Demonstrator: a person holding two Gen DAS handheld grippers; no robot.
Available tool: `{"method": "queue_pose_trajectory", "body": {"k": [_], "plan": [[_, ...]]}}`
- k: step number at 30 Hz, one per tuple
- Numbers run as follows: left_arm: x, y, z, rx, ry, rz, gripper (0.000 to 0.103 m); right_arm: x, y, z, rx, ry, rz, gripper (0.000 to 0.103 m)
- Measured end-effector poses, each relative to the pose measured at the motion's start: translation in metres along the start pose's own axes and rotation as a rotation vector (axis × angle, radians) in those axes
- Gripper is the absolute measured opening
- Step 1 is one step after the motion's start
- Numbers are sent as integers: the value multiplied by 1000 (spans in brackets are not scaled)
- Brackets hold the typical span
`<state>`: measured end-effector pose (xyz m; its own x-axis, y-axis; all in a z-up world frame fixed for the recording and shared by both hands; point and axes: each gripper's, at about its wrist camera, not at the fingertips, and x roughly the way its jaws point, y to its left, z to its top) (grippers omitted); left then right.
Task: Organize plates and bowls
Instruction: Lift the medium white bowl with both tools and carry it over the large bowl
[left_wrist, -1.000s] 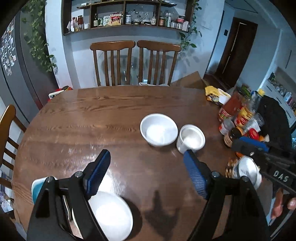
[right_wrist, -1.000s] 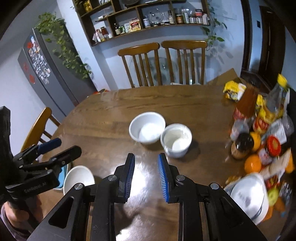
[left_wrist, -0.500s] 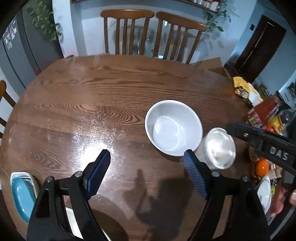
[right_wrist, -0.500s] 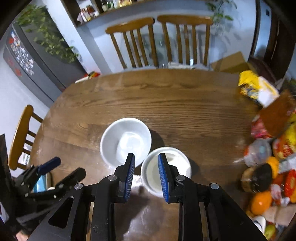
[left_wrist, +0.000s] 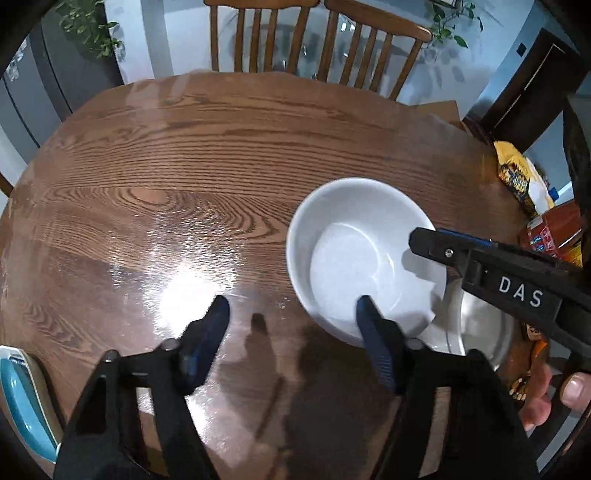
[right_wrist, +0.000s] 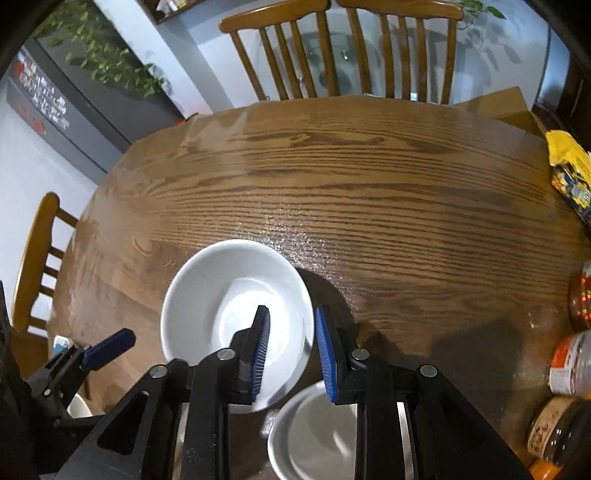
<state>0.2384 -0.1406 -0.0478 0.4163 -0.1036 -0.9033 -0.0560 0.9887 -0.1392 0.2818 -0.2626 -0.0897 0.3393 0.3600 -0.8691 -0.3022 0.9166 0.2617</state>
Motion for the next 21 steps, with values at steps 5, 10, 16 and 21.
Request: {"method": "queue_pose_trajectory", "body": {"k": [5, 10, 16, 21], "plan": [[12, -3, 2, 11, 29, -11, 28, 4, 0, 3, -24, 1, -3, 16], [14, -1, 1, 32, 34, 1, 20, 3, 6, 1, -36, -15, -6, 7], [-19, 6, -12, 67, -43, 15, 20, -33, 23, -11, -50, -94, 47, 7], [-62, 12, -34, 113, -136, 28, 20, -75, 41, -36, -55, -181, 112, 7]]}}
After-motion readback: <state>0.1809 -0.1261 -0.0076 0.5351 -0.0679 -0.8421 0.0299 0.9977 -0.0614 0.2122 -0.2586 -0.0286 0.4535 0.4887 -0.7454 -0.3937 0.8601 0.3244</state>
